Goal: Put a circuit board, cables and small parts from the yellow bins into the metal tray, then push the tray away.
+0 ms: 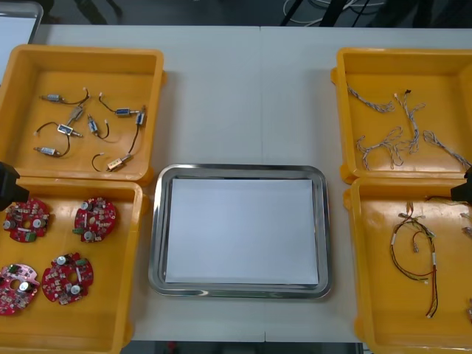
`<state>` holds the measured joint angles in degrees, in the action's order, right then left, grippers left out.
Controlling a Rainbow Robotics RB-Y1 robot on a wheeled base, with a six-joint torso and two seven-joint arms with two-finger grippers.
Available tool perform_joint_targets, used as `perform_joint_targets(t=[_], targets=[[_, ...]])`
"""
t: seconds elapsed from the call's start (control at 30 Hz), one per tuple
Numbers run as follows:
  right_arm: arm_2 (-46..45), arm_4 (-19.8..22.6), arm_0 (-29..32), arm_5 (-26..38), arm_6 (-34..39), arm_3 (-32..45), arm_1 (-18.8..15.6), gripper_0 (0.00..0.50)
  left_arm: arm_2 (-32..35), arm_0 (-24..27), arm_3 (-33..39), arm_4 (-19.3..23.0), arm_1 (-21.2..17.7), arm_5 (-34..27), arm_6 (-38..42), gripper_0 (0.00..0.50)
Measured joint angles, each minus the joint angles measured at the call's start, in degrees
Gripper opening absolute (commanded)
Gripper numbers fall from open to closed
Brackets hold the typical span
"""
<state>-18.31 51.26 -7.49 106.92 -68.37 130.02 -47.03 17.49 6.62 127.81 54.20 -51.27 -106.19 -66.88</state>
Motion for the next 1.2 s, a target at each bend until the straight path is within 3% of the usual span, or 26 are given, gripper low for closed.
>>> perform_joint_targets(t=[0.8, 1.07, 1.2], targets=[[0.05, -0.01, 2.52, -2.91, 0.0, 0.01, 0.01, 0.5, -1.81, -0.96, -0.55, 0.04, 2.5, 0.49, 0.0, 0.5], [0.24, -1.89, 6.69, -6.0, -0.01, 0.01, 0.01, 0.5, -1.81, -3.92, -0.56, 0.85, 2.28, 6.46, -0.57, 0.5], [1.83, -5.28, 8.09, -6.59, -0.02, 0.01, 0.01, 0.5, -1.81, -6.79, -0.56, 1.69, 0.94, 9.76, -1.58, 0.5]])
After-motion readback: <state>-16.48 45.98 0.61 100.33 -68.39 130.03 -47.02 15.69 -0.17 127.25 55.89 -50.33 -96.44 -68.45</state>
